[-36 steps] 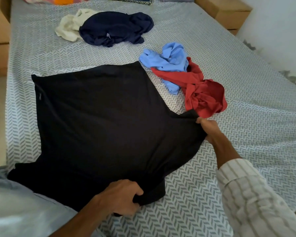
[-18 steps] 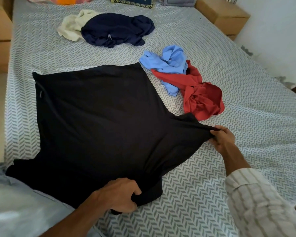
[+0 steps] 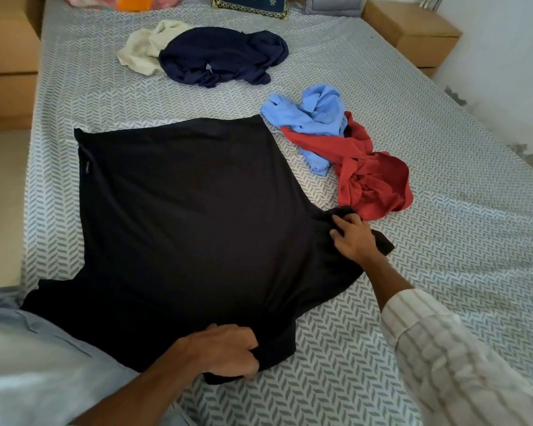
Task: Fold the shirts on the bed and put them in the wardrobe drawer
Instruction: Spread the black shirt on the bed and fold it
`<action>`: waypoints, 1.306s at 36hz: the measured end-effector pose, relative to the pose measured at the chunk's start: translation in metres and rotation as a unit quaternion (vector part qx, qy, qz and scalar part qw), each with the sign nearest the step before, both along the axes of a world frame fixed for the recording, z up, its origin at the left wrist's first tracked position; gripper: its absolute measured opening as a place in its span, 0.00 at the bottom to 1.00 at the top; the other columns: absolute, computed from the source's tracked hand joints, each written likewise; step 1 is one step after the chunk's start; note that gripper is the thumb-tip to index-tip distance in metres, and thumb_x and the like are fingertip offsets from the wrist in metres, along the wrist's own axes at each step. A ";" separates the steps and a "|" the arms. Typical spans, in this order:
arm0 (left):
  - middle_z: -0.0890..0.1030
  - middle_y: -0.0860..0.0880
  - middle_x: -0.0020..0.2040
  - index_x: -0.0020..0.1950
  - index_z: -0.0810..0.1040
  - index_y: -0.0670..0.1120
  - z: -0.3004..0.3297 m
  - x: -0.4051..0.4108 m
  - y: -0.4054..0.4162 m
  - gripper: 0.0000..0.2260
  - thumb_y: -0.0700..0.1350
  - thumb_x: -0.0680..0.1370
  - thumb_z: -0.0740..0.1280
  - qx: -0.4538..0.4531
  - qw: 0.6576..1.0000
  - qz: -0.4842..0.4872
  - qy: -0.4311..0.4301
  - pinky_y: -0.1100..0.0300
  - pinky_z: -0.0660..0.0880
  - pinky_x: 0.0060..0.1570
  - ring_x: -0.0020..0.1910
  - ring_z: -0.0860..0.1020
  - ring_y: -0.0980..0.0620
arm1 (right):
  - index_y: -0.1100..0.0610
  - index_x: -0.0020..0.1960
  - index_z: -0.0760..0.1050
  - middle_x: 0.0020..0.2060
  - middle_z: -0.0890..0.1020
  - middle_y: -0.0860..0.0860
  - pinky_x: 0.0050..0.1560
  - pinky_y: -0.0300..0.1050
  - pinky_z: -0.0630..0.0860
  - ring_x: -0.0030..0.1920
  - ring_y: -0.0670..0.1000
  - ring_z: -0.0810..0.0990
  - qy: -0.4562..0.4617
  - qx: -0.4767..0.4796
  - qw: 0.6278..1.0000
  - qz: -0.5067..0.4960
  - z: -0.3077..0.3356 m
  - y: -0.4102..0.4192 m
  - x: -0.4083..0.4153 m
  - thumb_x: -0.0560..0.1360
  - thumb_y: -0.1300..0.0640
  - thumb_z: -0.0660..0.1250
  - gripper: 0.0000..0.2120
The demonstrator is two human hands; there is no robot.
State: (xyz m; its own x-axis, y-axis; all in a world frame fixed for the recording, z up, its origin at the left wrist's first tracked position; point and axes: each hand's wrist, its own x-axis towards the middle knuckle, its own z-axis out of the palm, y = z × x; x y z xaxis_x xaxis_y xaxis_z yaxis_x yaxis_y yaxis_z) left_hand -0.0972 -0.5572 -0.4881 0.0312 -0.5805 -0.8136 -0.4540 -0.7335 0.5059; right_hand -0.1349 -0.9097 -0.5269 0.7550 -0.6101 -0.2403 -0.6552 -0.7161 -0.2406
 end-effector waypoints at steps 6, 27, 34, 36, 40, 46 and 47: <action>0.73 0.51 0.46 0.43 0.71 0.48 0.004 -0.005 -0.006 0.03 0.47 0.75 0.62 0.004 1.000 0.001 0.015 0.50 0.67 0.61 0.48 0.72 0.50 | 0.47 0.81 0.51 0.80 0.53 0.51 0.73 0.64 0.59 0.76 0.65 0.53 0.102 0.007 0.994 -0.044 0.001 -0.004 0.018 0.83 0.47 0.56 0.29; 0.77 0.49 0.61 0.59 0.77 0.55 -0.009 0.113 0.139 0.15 0.47 0.73 0.69 -0.058 0.855 0.342 -0.386 0.47 0.71 0.64 0.64 0.74 0.46 | 0.51 0.52 0.76 0.47 0.77 0.46 0.49 0.45 0.76 0.48 0.49 0.75 -0.169 0.051 0.887 0.428 0.017 0.289 0.009 0.75 0.44 0.68 0.12; 0.67 0.44 0.68 0.70 0.65 0.51 -0.010 0.135 0.206 0.28 0.50 0.71 0.69 0.086 0.835 0.374 -0.393 0.38 0.63 0.66 0.69 0.65 0.41 | 0.49 0.60 0.74 0.49 0.75 0.46 0.49 0.46 0.67 0.49 0.50 0.73 -0.092 -0.062 0.799 0.591 -0.011 0.336 -0.019 0.71 0.36 0.65 0.23; 0.72 0.44 0.65 0.66 0.67 0.50 -0.009 0.141 0.217 0.24 0.53 0.73 0.68 0.104 0.838 0.372 -0.385 0.39 0.63 0.65 0.67 0.69 0.41 | 0.49 0.57 0.75 0.47 0.76 0.46 0.48 0.45 0.64 0.46 0.50 0.74 -0.095 -0.073 0.799 0.590 -0.017 0.342 -0.019 0.70 0.40 0.68 0.20; 0.80 0.44 0.58 0.62 0.74 0.48 -0.004 0.144 0.232 0.16 0.51 0.76 0.64 0.099 0.835 0.433 -0.325 0.45 0.65 0.65 0.61 0.76 0.41 | 0.49 0.46 0.73 0.39 0.77 0.47 0.39 0.45 0.75 0.38 0.51 0.77 -0.080 -0.010 0.792 0.605 -0.019 0.352 -0.012 0.65 0.50 0.66 0.10; 0.79 0.39 0.60 0.64 0.75 0.41 0.004 0.142 0.239 0.21 0.50 0.75 0.64 0.085 0.792 0.534 -0.282 0.54 0.74 0.55 0.60 0.77 0.38 | 0.50 0.45 0.71 0.41 0.80 0.50 0.39 0.48 0.77 0.41 0.56 0.80 0.060 0.134 0.792 0.592 -0.009 0.363 -0.004 0.71 0.52 0.63 0.04; 0.80 0.40 0.58 0.64 0.75 0.41 0.003 0.143 0.240 0.21 0.50 0.74 0.65 0.089 0.795 0.531 -0.280 0.54 0.74 0.53 0.59 0.78 0.39 | 0.50 0.45 0.73 0.42 0.81 0.50 0.40 0.48 0.76 0.42 0.55 0.80 0.070 0.154 0.805 0.569 -0.004 0.365 0.005 0.70 0.53 0.62 0.05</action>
